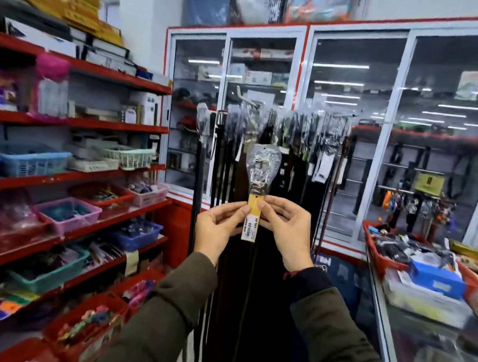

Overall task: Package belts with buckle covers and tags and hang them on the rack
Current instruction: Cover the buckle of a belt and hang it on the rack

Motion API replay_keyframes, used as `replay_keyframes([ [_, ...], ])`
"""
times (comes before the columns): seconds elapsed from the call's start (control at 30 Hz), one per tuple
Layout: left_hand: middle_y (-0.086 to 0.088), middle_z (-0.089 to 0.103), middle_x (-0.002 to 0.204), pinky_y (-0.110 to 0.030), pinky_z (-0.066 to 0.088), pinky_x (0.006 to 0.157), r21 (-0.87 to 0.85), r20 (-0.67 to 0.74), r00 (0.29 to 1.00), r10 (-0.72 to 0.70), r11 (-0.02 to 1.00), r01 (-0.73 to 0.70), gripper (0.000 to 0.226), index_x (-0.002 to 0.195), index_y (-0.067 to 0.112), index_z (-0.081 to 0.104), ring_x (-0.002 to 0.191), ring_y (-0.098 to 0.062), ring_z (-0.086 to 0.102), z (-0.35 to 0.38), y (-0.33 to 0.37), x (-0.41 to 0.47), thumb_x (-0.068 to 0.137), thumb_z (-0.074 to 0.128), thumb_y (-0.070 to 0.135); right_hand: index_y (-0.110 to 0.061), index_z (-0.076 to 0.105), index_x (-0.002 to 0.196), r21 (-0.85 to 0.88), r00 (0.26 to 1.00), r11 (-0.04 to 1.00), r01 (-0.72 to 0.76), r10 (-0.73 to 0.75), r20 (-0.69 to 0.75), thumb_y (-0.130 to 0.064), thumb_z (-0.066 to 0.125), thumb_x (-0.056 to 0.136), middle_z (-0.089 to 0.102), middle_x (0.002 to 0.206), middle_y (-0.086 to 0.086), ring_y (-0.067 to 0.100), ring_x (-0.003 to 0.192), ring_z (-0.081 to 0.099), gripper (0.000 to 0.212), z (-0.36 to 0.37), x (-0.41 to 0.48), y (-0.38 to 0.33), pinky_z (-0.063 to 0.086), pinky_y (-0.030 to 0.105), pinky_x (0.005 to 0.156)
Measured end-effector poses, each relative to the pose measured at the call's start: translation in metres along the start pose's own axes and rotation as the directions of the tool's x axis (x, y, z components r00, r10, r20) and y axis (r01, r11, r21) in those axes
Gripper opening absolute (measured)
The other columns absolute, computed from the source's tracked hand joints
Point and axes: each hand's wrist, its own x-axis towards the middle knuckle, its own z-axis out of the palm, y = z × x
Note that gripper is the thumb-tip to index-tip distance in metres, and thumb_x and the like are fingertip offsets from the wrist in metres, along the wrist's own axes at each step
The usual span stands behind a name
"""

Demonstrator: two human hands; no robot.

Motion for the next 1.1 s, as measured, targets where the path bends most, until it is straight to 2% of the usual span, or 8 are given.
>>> replay_keyframes([
  [0.1, 0.004, 0.079, 0.076, -0.019, 0.059, 0.063, 0.018, 0.020, 0.999, 0.046, 0.999, -0.046, 0.011, 0.101, 0.008, 0.075, 0.075, -0.005, 0.074, -0.004, 0.029, 0.027, 0.090, 0.072, 0.008, 0.000, 0.073, 0.105, 0.061, 0.999, 0.997, 0.036, -0.037, 0.012, -0.007, 0.074, 0.087, 0.078, 0.098, 0.018, 0.027, 0.091, 0.078, 0.020, 0.021, 0.023, -0.020, 0.064, 0.028, 0.073],
  [0.2, 0.002, 0.079, 0.084, -0.017, 0.058, 0.064, -0.017, 0.018, 0.998, 0.053, 0.998, -0.053, 0.017, 0.106, 0.006, 0.074, 0.077, -0.005, 0.075, -0.005, 0.051, 0.047, 0.090, 0.072, 0.012, 0.000, 0.074, 0.106, 0.057, 0.996, 0.994, 0.089, -0.090, 0.027, -0.006, 0.075, 0.086, 0.077, 0.102, 0.022, 0.029, 0.093, 0.077, 0.021, 0.038, 0.045, -0.041, 0.064, 0.027, 0.072],
  [0.37, -0.010, 0.078, 0.099, -0.021, 0.060, 0.068, -0.076, -0.006, 0.996, 0.085, 0.993, -0.085, 0.028, 0.114, 0.001, 0.073, 0.086, -0.016, 0.076, -0.004, 0.081, 0.078, 0.089, 0.074, 0.015, 0.006, 0.071, 0.112, 0.064, 0.992, 0.990, 0.124, -0.126, 0.029, -0.004, 0.073, 0.088, 0.076, 0.102, 0.023, 0.025, 0.086, 0.075, 0.026, 0.063, 0.074, -0.068, 0.062, 0.021, 0.064],
  [0.5, -0.021, 0.075, 0.112, -0.025, 0.061, 0.069, -0.107, -0.001, 0.996, 0.084, 0.991, -0.084, 0.031, 0.116, -0.002, 0.072, 0.093, -0.026, 0.074, -0.005, 0.093, 0.100, 0.089, 0.074, 0.015, 0.006, 0.071, 0.109, 0.096, 0.993, 0.988, 0.120, -0.120, 0.003, -0.003, 0.073, 0.088, 0.075, 0.090, 0.016, 0.018, 0.075, 0.073, 0.024, 0.076, 0.091, -0.076, 0.063, 0.023, 0.064],
  [0.6, -0.022, 0.075, 0.111, -0.023, 0.061, 0.066, -0.133, 0.002, 0.998, 0.065, 0.989, -0.064, 0.032, 0.117, -0.003, 0.071, 0.086, -0.023, 0.075, -0.005, 0.097, 0.106, 0.090, 0.074, 0.014, 0.004, 0.073, 0.106, 0.096, 0.992, 0.988, 0.123, -0.121, -0.022, -0.005, 0.074, 0.087, 0.076, 0.087, 0.014, 0.019, 0.074, 0.075, 0.021, 0.082, 0.098, -0.076, 0.064, 0.026, 0.065],
  [0.73, -0.022, 0.075, 0.107, -0.019, 0.057, 0.059, -0.172, 0.010, 0.999, 0.043, 0.984, -0.041, 0.030, 0.115, -0.003, 0.072, 0.071, -0.012, 0.074, -0.006, 0.095, 0.111, 0.090, 0.073, 0.013, 0.004, 0.074, 0.105, 0.110, 0.995, 0.989, 0.101, -0.098, -0.036, -0.005, 0.074, 0.087, 0.077, 0.093, 0.020, 0.027, 0.084, 0.076, 0.021, 0.084, 0.100, -0.075, 0.065, 0.031, 0.071],
  [1.0, -0.021, 0.076, 0.106, -0.021, 0.059, 0.062, -0.215, 0.005, 0.999, 0.036, 0.976, -0.034, 0.029, 0.113, -0.002, 0.074, 0.074, -0.016, 0.074, -0.007, 0.097, 0.116, 0.088, 0.075, 0.014, 0.006, 0.073, 0.108, 0.122, 0.994, 0.987, 0.100, -0.093, -0.057, -0.005, 0.075, 0.086, 0.078, 0.096, 0.022, 0.034, 0.091, 0.078, 0.025, 0.089, 0.100, -0.078, 0.066, 0.039, 0.077],
  [1.1, -0.019, 0.076, 0.103, -0.020, 0.058, 0.060, -0.207, 0.009, 1.000, 0.020, 0.978, -0.018, 0.029, 0.113, -0.002, 0.074, 0.071, -0.014, 0.074, -0.010, 0.095, 0.118, 0.088, 0.074, 0.014, 0.006, 0.073, 0.107, 0.109, 0.995, 0.990, 0.088, -0.081, -0.063, -0.005, 0.075, 0.086, 0.078, 0.097, 0.022, 0.030, 0.085, 0.078, 0.024, 0.088, 0.100, -0.076, 0.066, 0.034, 0.072],
])
